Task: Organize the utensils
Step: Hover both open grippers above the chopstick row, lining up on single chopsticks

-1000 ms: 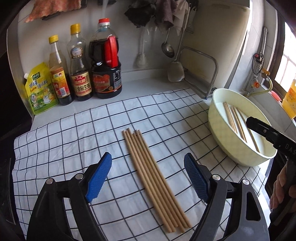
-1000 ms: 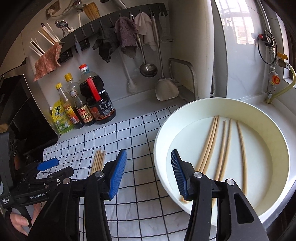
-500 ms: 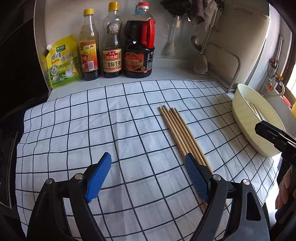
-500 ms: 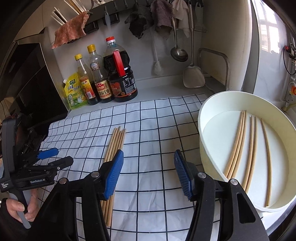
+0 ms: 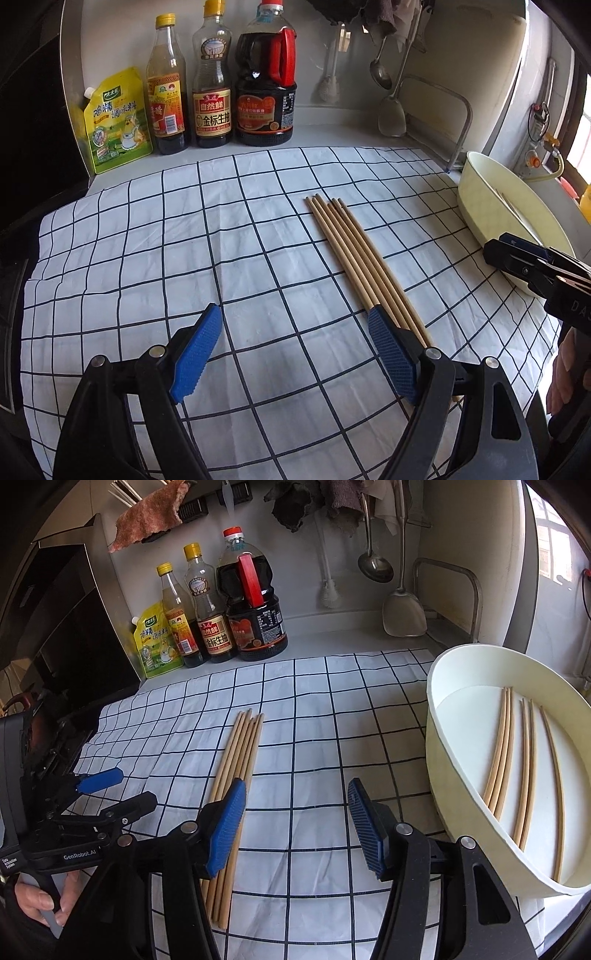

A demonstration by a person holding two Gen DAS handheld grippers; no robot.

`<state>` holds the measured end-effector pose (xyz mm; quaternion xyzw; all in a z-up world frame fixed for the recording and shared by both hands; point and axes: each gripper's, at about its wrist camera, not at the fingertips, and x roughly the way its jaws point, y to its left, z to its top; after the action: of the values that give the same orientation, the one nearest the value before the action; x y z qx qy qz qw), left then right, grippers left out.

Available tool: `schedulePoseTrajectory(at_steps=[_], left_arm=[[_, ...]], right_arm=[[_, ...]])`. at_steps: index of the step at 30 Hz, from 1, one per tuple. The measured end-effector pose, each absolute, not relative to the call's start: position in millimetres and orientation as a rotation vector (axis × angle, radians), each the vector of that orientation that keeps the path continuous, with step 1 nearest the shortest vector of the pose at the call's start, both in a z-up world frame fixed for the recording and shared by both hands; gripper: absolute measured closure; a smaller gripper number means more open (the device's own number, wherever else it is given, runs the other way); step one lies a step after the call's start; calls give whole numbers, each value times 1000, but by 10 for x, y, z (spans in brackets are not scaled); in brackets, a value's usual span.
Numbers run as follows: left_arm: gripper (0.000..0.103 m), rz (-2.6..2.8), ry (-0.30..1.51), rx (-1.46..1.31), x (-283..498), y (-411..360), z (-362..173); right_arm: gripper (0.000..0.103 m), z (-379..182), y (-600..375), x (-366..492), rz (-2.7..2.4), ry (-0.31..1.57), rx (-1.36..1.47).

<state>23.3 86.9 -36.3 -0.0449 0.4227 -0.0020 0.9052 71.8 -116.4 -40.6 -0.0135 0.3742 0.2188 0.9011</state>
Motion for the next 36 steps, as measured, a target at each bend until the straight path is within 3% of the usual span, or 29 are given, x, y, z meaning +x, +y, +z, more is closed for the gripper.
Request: schedulePoseTrajectory(at_steps=[18,27,36], left_arm=[[23,-15,909,-137,340,904,-460],[13,6,920,-139,369,933,-515],[13,13,925,-146,397,951,-561]], right_arm=[[48,-587,-1109,810,482,854,-34],[48,-763,-861,732,536,901,-123],[48,-869,-756,688,531,910,-185]])
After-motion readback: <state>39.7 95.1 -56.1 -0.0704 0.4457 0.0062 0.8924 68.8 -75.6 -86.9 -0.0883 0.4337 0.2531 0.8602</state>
